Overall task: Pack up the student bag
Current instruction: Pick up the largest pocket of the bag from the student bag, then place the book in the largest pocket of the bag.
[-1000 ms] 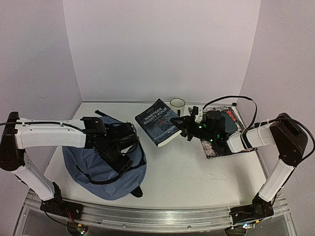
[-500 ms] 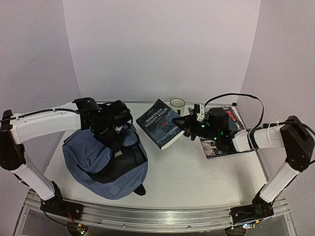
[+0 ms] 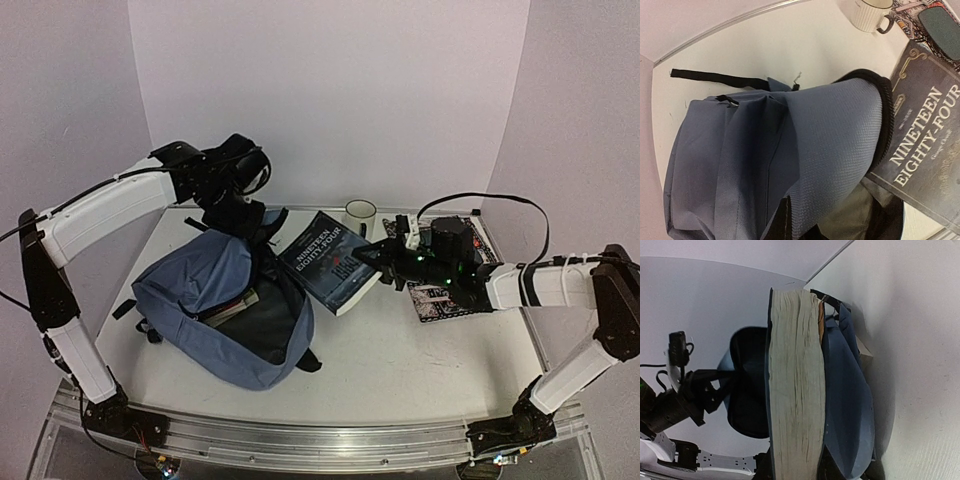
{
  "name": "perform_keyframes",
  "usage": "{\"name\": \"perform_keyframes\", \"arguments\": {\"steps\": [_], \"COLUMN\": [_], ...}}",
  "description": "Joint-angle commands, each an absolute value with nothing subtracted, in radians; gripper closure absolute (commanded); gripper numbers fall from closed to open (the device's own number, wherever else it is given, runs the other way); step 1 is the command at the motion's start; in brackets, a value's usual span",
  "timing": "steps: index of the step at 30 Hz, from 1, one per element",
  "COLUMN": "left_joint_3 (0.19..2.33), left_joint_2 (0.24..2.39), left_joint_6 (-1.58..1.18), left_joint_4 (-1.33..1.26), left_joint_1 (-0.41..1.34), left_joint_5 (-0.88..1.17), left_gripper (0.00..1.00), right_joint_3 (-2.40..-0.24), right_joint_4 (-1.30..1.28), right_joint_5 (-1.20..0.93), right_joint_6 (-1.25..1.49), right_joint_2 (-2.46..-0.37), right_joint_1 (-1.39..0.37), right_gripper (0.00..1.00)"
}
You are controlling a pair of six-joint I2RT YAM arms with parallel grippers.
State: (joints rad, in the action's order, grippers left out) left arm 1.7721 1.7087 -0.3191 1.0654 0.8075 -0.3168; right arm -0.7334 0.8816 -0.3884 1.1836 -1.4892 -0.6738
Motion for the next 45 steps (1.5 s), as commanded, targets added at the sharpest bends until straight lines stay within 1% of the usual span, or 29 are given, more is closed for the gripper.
{"name": "perform_keyframes", "arguments": {"steps": [1,4,10,17,24,29,33,38,44,45], "left_joint_3": [1.944,1.974,1.963,1.933,1.874,1.844,1.808,1.757,1.729,1.723], "left_joint_2": [1.728,1.736,1.7,1.637,1.596,1.581,1.564,1.553,1.542,1.542], "left_joint_6": [-0.288,-0.288,-0.298,-0.327,-0.382,-0.42,-0.45,-0.481,-0.492,-0.492], "left_joint_4": [0.967,0.961,0.922,0.862,0.767,0.703,0.659,0.604,0.572,0.568], "left_joint_1": [0.807,0.807,0.808,0.808,0.81,0.811,0.811,0.811,0.812,0.812], "left_joint_5": [-0.233,-0.166,-0.048,0.117,0.276,0.334,0.348,0.397,0.43,0.432], "left_gripper": [1.0,1.0,1.0,1.0,1.0,1.0,1.0,1.0,1.0,1.0], "right_joint_3": [-0.767,-0.797,-0.875,-0.996,-1.162,-1.202,-1.217,-1.234,-1.332,-1.346], "right_joint_4": [0.998,1.022,1.096,1.1,1.081,1.054,0.994,0.978,0.906,0.888], "right_joint_5": [-0.463,-0.473,-0.486,-0.485,-0.468,-0.336,-0.205,-0.067,-0.061,-0.057], "right_joint_6": [1.212,1.229,1.271,1.259,1.253,1.254,1.22,1.187,1.139,1.123], "right_joint_2": [-1.432,-1.467,-1.574,-1.703,-1.859,-1.92,-1.935,-1.968,-2.05,-2.059], "right_joint_1": [-0.711,-0.747,-0.802,-0.828,-0.866,-0.9,-0.927,-0.942,-0.949,-0.952], "right_gripper": [1.0,1.0,1.0,1.0,1.0,1.0,1.0,1.0,0.99,0.94]}}
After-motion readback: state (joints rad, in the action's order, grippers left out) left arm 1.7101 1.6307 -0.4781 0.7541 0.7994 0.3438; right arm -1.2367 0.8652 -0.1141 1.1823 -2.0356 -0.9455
